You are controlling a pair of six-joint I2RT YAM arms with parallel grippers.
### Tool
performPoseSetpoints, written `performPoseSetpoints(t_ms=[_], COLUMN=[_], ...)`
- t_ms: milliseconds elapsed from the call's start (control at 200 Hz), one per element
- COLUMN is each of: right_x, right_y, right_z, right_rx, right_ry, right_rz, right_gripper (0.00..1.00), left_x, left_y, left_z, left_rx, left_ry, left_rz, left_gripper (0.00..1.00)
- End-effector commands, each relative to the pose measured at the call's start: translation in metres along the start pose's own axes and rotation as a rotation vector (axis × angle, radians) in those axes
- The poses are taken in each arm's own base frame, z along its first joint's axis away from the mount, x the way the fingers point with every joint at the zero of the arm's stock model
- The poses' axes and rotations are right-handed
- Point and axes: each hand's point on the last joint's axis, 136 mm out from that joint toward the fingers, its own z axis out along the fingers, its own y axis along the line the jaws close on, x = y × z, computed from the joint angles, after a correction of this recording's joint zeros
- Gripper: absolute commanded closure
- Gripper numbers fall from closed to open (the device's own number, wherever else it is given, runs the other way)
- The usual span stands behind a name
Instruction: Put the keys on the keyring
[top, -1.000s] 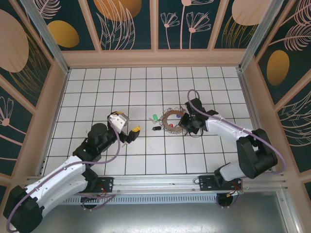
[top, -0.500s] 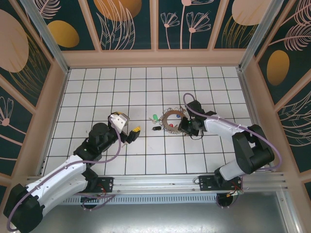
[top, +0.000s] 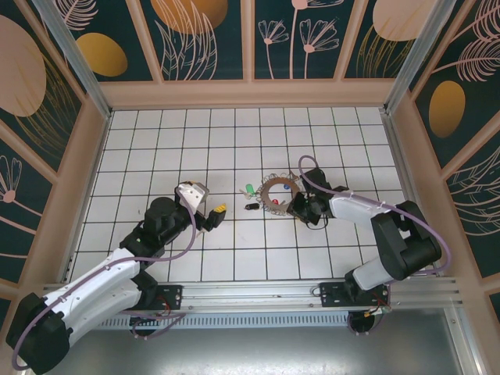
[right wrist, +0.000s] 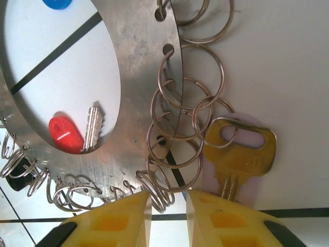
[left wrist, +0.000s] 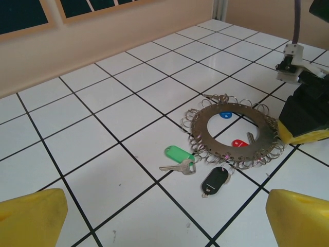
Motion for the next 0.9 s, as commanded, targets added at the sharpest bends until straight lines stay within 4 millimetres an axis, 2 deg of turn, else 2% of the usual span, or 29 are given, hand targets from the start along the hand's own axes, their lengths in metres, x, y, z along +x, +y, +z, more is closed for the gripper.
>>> performPoseSetpoints(t_ms=[0, 195, 516, 561, 621, 681, 896], right_x=[-0.016, -0.026, -0.024, -0.023, -0.021, -0.018, -0.004], right_y=[0.014, 0.015, 0.014, 0.011, 0.007, 0.002, -0.003], right_z=[-0.01, -0.021, -0.018, -0.018, -0.021, -0.025, -0.023], right_rx=[-0.038, -0.054, -0.085, -0.073, -0.052, -0.035, -0.09], right_ry=[-0.067, -0.119, -0.113, -0.113, -0.111, -0.111, -0.085], right_rz=[-0.017, -0.03, -0.024, -0.025, -0.029, -0.046, -0.014], right_gripper=[0.74, 0.75, 0.77, 0.75, 0.66, 0.66, 0.79], left_x=[-0.002, -0.001, 0.002, 0.003, 0.004, 0.004, 0.005], left_y=[-0.003, -0.002, -0.002, -0.002, -0.002, -0.002, -0.003], left_z=[0.0, 0.0, 0.001, 0.002, 0.002, 0.002, 0.005], left_rx=[0.02, 0.014, 0.012, 0.01, 0.011, 0.013, 0.019], left_ry=[0.001, 0.002, 0.017, 0.019, 0.022, 0.024, 0.031], left_rz=[-0.019, -0.022, -0.03, -0.032, -0.03, -0.032, -0.031], left_gripper=[0.01, 0.01, 0.01, 0.01, 0.01, 0.01, 0.01])
